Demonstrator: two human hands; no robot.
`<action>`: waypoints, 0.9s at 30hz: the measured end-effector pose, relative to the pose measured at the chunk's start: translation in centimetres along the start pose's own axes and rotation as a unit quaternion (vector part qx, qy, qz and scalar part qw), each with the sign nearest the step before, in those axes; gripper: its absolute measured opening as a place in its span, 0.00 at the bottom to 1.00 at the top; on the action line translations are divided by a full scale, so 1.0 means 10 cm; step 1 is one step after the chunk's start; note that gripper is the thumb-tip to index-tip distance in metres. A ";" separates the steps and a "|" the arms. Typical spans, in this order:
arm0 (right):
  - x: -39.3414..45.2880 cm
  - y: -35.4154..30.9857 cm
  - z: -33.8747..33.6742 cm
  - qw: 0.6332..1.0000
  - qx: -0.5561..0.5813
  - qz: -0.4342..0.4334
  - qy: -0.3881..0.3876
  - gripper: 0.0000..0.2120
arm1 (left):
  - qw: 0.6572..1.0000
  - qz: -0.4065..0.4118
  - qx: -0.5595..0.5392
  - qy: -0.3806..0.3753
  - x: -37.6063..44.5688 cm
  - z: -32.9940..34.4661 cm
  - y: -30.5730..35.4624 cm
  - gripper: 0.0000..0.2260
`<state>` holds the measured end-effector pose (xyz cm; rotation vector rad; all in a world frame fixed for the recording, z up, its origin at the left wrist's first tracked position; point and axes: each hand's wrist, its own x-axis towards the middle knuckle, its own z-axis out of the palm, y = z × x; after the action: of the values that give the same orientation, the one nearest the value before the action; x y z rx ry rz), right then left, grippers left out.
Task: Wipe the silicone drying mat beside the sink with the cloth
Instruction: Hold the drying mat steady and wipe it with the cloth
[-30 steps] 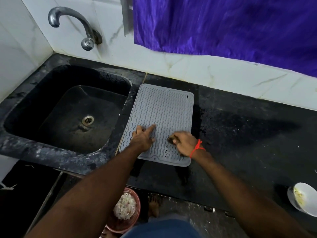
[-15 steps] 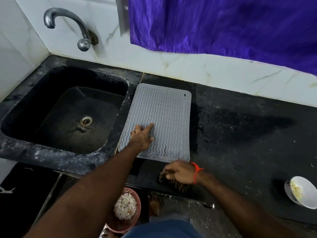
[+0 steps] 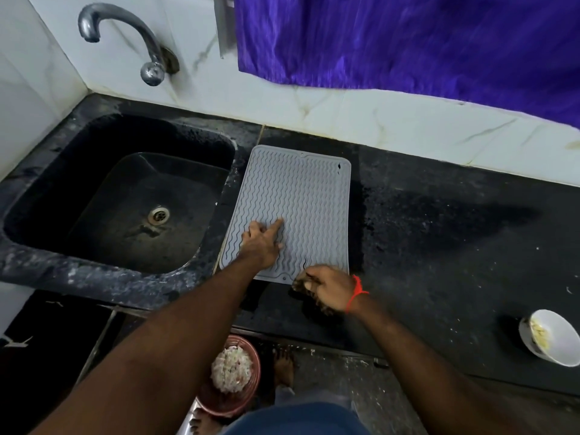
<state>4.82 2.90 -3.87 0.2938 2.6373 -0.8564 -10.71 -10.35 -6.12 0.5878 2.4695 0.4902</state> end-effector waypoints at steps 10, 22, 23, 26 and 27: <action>0.27 0.30 -0.57 0.880 0.436 0.111 0.154 0.11 | 0.998 0.040 -0.052 -0.010 -0.21 0.09 -0.10 0.41; 0.57 0.08 -0.25 0.980 -0.126 -0.019 0.154 0.14 | 0.997 0.012 0.064 -0.033 -0.34 0.30 -0.07 0.53; 0.54 0.06 -0.20 0.982 -0.119 -0.024 0.146 0.13 | 0.998 0.005 0.059 -0.037 -0.34 0.30 -0.06 0.53; 0.42 0.07 -0.14 0.989 -0.105 -0.052 0.095 0.11 | 0.997 -0.011 0.054 -0.048 -0.33 0.33 -0.03 0.54; 0.39 0.07 -0.15 0.990 -0.110 -0.061 0.068 0.11 | 0.997 -0.012 0.053 -0.053 -0.32 0.34 -0.03 0.54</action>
<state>1.10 4.73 -4.62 0.1386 2.8706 -0.5917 -6.42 -11.52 -7.52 0.6081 2.4100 0.3130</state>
